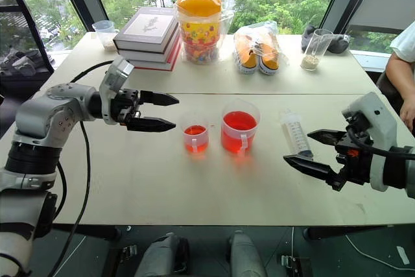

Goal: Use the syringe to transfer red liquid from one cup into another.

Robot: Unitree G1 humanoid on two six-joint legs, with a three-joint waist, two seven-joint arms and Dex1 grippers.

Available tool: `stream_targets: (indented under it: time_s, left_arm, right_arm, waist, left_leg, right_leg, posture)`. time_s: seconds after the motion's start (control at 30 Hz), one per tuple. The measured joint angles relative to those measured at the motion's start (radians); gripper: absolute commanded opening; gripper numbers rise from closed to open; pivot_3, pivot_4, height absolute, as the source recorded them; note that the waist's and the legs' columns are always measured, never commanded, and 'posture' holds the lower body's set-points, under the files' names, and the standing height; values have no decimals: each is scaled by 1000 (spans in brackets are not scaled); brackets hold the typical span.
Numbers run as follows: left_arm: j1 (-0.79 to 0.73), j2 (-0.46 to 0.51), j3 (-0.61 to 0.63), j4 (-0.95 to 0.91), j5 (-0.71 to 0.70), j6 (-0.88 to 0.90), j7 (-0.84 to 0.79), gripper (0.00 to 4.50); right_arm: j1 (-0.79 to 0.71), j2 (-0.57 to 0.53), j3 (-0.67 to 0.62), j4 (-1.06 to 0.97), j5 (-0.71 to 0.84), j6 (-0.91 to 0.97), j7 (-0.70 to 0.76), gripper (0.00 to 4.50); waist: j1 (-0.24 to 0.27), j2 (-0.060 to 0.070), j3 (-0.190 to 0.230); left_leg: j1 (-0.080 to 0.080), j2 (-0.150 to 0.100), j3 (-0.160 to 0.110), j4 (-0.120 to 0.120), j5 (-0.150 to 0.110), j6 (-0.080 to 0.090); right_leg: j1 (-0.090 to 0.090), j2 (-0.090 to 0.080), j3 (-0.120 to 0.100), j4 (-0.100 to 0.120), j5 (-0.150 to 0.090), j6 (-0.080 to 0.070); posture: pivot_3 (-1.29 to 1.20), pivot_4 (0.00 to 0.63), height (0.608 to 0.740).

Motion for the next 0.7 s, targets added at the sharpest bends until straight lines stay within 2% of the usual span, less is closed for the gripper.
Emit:
stream_targets:
  time_s: [0.43, 0.7]
  left_arm:
    - [12, -13, 1, 17, 8, -45, 12, 4500]
    - [-12, -57, 2, 30, 19, -83, 26, 4500]
  right_arm:
    - [-31, -50, 76, 65, 3, -54, -57, 4481]
    - [-337, -65, 380, 341, -87, -38, -181, 4481]
  waist:
    - [0, 0, 0]
    - [-3, 0, 0]
  left_leg:
    - [0, 0, 0, 0, 0, 0]
    - [-1, 0, 1, 0, 0, 0]
  right_leg:
    - [0, 0, 0, 0, 0, 0]
    - [-1, -1, 0, -1, 0, -1]
  posture:
    - [0, 150, 740]
    - [0, 150, 740]
